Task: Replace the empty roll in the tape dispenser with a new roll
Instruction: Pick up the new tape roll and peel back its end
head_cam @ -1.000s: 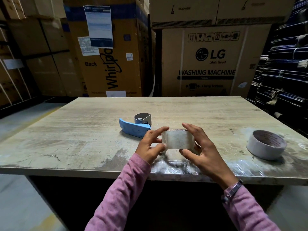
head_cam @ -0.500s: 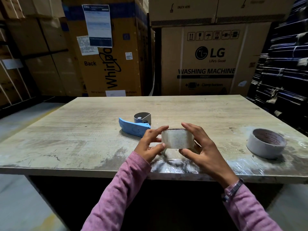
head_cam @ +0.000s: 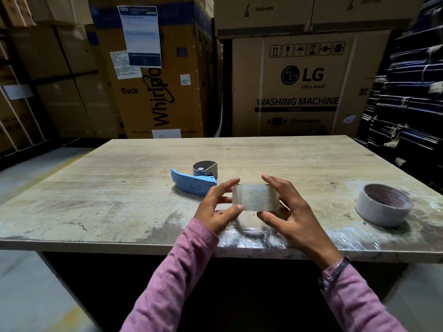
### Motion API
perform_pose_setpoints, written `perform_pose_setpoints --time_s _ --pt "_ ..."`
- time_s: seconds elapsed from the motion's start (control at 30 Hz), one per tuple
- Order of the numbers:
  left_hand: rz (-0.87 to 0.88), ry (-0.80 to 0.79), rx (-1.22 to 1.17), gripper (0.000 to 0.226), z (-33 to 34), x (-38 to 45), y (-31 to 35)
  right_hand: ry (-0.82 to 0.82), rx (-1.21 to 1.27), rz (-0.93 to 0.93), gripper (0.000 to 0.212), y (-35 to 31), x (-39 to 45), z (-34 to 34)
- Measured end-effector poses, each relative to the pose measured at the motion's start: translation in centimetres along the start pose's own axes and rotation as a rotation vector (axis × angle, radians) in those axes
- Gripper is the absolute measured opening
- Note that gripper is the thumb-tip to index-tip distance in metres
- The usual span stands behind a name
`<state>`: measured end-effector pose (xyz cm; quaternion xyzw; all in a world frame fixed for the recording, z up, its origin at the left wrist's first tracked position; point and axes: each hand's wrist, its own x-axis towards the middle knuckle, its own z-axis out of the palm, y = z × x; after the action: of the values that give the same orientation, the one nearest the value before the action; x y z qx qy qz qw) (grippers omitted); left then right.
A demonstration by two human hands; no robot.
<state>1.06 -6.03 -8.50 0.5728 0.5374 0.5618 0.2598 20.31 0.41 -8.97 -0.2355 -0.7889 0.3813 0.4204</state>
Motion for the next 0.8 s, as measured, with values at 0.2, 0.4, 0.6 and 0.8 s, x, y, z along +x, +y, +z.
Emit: perform_pose_setpoints --time_s 0.2,0.4,0.6,0.8 --pt "0.054 0.007 0.079 0.057 0.32 -0.20 0.05 0.004 -0.047 -0.007 0.074 0.05 -0.02 -0.04" --pt "0.058 -0.004 0.095 0.060 -0.11 -0.18 0.02 0.006 0.000 0.010 0.074 0.10 -0.03 -0.07" --pt "0.039 0.037 0.062 0.052 0.30 -0.47 0.26 -0.001 -0.003 -0.005 0.074 0.00 -0.06 -0.03" --pt "0.067 0.059 0.146 0.056 0.02 -0.22 0.07 0.001 0.007 -0.006 0.073 0.06 -0.01 -0.04"
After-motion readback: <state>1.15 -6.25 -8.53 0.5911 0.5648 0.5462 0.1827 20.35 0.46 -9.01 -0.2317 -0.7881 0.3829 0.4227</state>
